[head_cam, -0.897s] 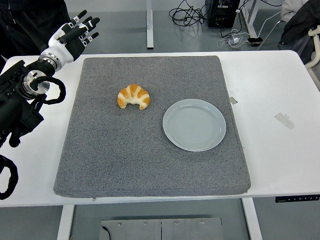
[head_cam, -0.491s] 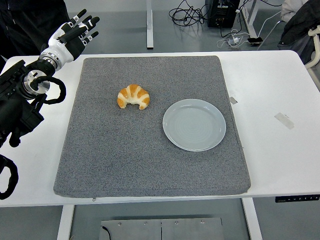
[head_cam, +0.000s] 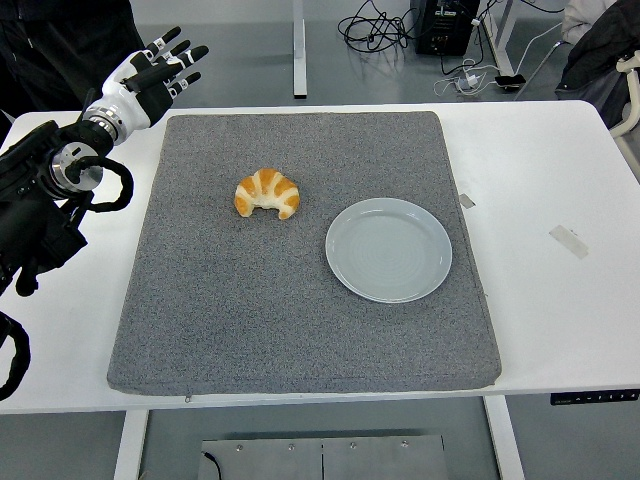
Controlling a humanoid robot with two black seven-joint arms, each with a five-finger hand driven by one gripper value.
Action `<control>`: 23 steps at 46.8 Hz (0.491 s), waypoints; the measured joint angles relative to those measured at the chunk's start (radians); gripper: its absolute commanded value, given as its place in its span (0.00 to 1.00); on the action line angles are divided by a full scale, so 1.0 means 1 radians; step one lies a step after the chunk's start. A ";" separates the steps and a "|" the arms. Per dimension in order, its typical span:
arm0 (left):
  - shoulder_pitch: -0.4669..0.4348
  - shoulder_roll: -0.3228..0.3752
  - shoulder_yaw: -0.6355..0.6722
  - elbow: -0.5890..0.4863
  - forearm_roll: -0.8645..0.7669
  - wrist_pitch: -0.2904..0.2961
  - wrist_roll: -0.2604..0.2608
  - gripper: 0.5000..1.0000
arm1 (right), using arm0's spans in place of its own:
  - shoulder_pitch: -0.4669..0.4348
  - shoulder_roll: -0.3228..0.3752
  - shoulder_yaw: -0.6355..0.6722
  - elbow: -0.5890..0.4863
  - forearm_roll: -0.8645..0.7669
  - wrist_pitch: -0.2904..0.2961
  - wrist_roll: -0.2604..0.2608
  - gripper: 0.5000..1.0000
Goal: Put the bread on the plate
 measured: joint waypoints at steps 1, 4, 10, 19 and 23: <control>-0.001 0.002 0.033 -0.001 0.009 0.000 -0.001 0.96 | 0.000 0.000 0.000 0.000 0.000 0.000 0.000 1.00; -0.016 0.008 0.108 -0.001 0.033 0.000 -0.003 0.96 | 0.000 0.000 0.000 0.000 0.000 0.000 0.000 1.00; -0.064 0.015 0.274 -0.001 0.115 0.000 -0.004 0.95 | 0.000 0.000 0.000 0.000 0.001 0.000 0.000 1.00; -0.107 0.022 0.433 -0.010 0.227 -0.001 -0.010 0.95 | 0.000 0.000 0.000 0.000 0.001 0.000 0.000 1.00; -0.119 0.012 0.466 -0.017 0.273 -0.001 -0.027 0.95 | 0.000 0.000 0.000 0.000 0.001 0.000 0.000 1.00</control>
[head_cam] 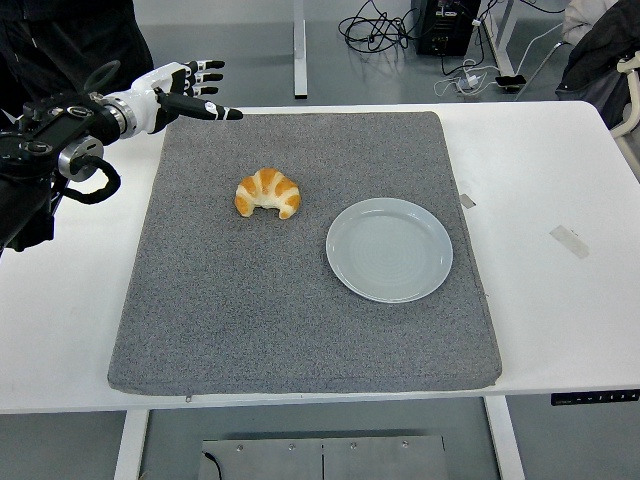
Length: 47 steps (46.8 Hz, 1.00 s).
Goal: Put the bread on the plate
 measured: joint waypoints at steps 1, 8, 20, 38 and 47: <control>-0.002 -0.002 0.005 -0.002 0.010 0.000 -0.006 0.95 | 0.000 0.000 0.000 0.000 0.000 0.000 0.000 1.00; -0.024 -0.009 0.040 -0.060 0.102 -0.003 -0.059 0.96 | 0.000 0.000 0.000 0.000 0.000 0.000 0.000 1.00; -0.031 -0.024 0.097 -0.121 0.348 0.107 -0.088 0.96 | 0.000 0.000 0.000 0.000 0.000 0.000 0.000 1.00; -0.024 -0.069 0.352 -0.167 0.476 0.290 -0.110 0.95 | 0.000 0.000 0.000 0.000 0.000 0.000 0.000 1.00; -0.028 -0.065 0.368 -0.218 0.485 0.329 -0.119 0.95 | 0.000 0.000 0.000 0.000 0.000 0.000 0.000 1.00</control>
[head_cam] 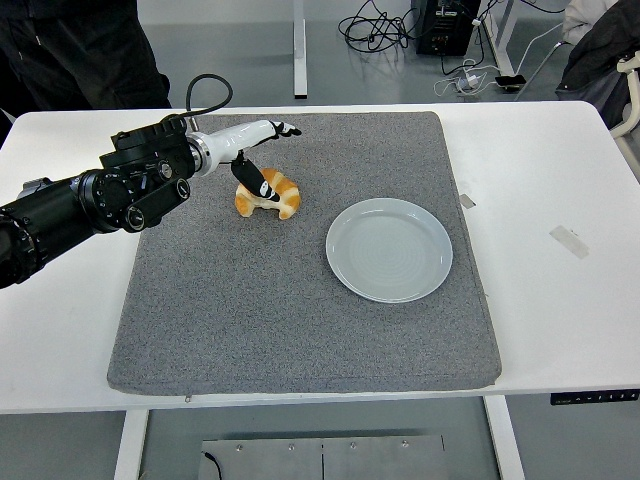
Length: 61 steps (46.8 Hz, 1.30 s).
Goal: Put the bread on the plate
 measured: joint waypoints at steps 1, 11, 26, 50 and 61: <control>0.000 0.001 0.000 -0.002 0.006 0.002 0.000 0.95 | 0.000 0.000 0.000 0.000 0.000 0.000 0.000 1.00; 0.018 0.002 -0.001 -0.004 0.037 0.013 -0.001 0.95 | 0.000 0.000 0.000 0.000 0.000 0.000 0.000 1.00; 0.040 -0.006 0.059 -0.002 0.047 0.081 0.000 0.95 | 0.000 0.000 0.000 0.000 0.000 0.000 0.000 1.00; 0.064 -0.009 0.059 0.006 0.041 0.121 0.004 0.79 | 0.000 0.000 0.000 0.000 0.000 0.000 0.000 1.00; 0.068 -0.009 0.060 0.007 0.041 0.118 -0.001 0.00 | 0.000 0.000 0.000 0.000 0.000 0.000 0.000 1.00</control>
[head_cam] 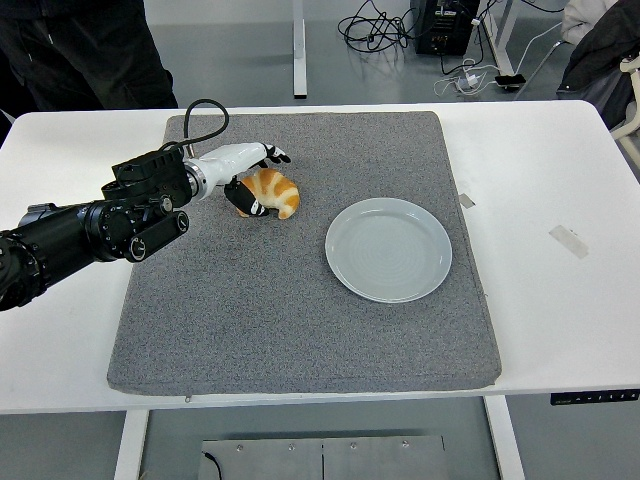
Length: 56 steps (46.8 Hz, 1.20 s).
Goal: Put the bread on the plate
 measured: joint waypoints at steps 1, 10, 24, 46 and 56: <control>-0.001 0.000 0.000 0.000 0.000 -0.002 -0.001 0.00 | 0.000 0.000 0.000 0.000 0.000 0.000 0.000 1.00; -0.015 0.001 0.000 -0.001 -0.002 -0.005 -0.022 0.00 | 0.000 0.000 0.000 0.000 0.000 0.000 0.000 1.00; -0.109 0.017 0.000 -0.002 -0.004 -0.021 -0.032 0.00 | 0.000 0.000 0.000 0.000 0.001 0.000 0.000 1.00; -0.233 0.017 0.001 -0.001 -0.003 -0.078 -0.063 0.00 | 0.000 0.000 0.000 0.000 0.000 0.000 0.000 1.00; -0.281 -0.031 0.000 -0.001 -0.002 -0.101 -0.097 0.00 | 0.000 0.000 0.000 0.000 0.000 0.000 0.000 1.00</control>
